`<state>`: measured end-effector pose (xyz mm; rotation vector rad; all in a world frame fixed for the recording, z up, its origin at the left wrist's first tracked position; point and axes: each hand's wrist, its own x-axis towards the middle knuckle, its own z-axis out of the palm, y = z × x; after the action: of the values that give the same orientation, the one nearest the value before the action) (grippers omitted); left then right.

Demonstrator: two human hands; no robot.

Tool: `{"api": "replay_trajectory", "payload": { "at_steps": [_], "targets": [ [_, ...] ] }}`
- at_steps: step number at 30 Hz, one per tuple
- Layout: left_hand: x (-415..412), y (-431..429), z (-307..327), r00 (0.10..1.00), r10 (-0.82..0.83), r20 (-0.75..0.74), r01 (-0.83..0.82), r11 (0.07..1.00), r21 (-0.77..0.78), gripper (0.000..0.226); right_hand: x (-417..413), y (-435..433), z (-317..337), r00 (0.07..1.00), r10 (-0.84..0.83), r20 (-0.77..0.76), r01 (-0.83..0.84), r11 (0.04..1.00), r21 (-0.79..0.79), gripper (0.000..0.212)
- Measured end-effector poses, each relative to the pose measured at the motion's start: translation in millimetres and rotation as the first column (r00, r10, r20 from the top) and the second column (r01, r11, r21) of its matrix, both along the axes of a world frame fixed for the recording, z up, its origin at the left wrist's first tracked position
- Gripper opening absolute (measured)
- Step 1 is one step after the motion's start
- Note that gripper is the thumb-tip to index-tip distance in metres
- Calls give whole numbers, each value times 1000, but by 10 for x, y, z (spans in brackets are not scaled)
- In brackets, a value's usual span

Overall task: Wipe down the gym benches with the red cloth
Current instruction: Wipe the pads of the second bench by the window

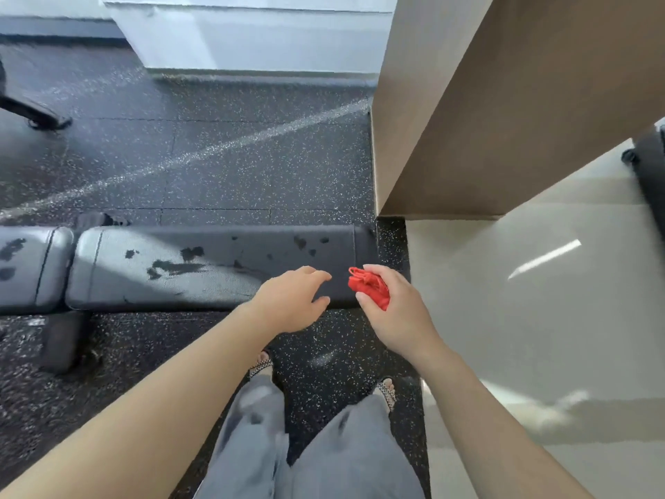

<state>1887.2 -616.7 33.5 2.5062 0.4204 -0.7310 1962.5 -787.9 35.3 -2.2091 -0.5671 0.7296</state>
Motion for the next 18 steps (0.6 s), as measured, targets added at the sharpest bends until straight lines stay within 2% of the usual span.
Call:
{"api": "replay_trajectory", "payload": {
  "at_steps": [3,9,18],
  "targets": [
    [129,-139,-262,997,71,-6,-70,997,21,47,276,-86,-313,997,68,-38,-67,997,32,38],
    [430,-190,-1016,989,117,89,-122,991,47,46,629,-31,-1084,994,107,-34,-105,993,52,37],
    [902,103,-2620,976,-5,219,-15,996,90,47,1122,360,-2571,966,150,209,-139,988,-64,35]
  ]
}}
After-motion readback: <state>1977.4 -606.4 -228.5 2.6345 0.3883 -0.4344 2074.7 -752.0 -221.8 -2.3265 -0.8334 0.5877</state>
